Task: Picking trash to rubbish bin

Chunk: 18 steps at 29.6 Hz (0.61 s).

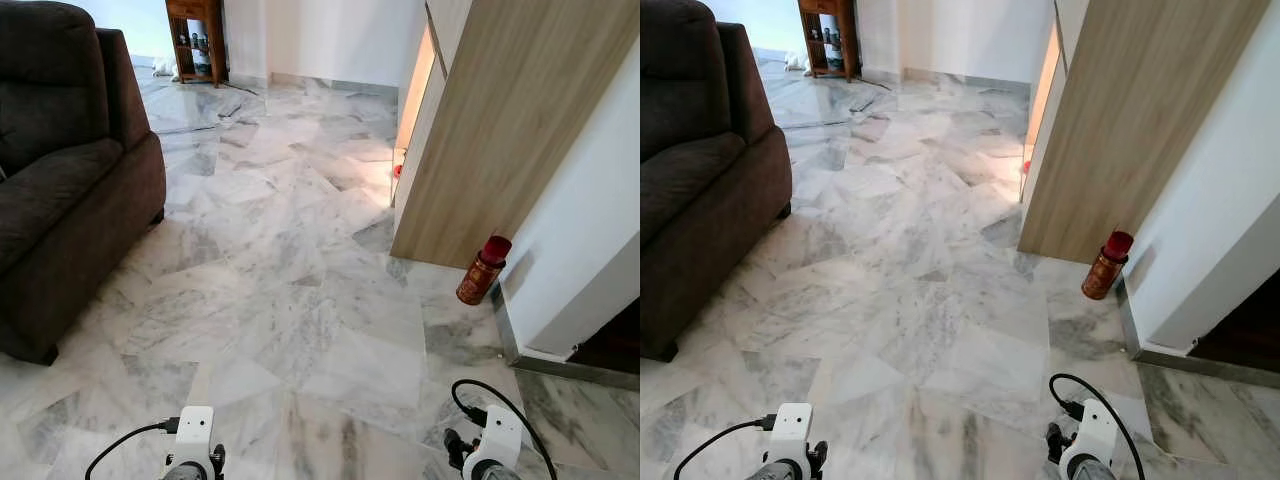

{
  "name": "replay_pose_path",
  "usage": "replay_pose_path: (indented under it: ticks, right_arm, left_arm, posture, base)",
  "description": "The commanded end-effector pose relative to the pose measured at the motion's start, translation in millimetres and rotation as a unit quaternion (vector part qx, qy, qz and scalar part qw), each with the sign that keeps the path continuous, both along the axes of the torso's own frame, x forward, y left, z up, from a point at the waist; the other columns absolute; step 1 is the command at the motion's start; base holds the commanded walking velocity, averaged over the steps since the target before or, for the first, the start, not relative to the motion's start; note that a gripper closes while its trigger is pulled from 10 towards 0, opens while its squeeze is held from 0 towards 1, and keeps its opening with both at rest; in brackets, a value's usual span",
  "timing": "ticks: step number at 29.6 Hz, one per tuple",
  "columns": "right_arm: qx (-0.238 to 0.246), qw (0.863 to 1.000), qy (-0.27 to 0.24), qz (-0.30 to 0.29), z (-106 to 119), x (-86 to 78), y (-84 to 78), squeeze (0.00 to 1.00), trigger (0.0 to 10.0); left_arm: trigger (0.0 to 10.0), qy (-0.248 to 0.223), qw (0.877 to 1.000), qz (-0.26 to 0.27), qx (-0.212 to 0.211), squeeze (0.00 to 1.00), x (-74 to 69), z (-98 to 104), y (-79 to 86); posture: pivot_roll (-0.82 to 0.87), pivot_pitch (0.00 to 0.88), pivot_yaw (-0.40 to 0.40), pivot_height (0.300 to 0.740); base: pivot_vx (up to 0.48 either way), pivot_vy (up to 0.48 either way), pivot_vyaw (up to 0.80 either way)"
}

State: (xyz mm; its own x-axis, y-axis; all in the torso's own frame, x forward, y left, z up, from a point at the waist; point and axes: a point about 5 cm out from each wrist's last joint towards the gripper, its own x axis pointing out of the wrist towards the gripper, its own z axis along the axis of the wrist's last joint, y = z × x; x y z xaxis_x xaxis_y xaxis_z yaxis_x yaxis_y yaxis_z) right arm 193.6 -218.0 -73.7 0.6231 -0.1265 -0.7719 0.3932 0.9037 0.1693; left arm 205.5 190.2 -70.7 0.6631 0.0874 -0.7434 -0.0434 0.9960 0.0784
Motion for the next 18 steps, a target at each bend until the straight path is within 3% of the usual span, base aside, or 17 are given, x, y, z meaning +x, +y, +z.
replay_pose_path:
  ticks: [1, 11, 18]
  right_arm:
    - [0.001, 1.000, -0.004, -0.017, 1, 1.4, -2.3, 0.00, 10.0]
    - [0.022, 0.999, -0.015, -0.022, 1, 6.9, 11.9, 0.00, 10.0]
    - [0.028, 0.999, -0.026, -0.024, 3, 10.6, 13.7, 0.00, 10.0]
  left_arm:
    - [10.0, -0.014, 1.000, 0.000, 0.002, 0.00, 9.1, 6, 2.2]
    - [10.0, -0.026, 1.000, -0.010, 0.014, 0.00, 21.3, 14, 12.4]
    - [10.0, -0.028, 1.000, -0.006, 0.011, 0.00, 22.6, 15, 10.0]
  posture:
    - [-0.12, 0.000, -0.045, 0.740]
    - [-0.12, 0.000, 0.003, 0.740]
    - [-0.11, 0.000, -0.007, 0.740]
  base:
    - [0.000, 0.000, 0.00]
    - [0.000, 0.000, 0.00]
    - [0.000, 0.000, 0.00]
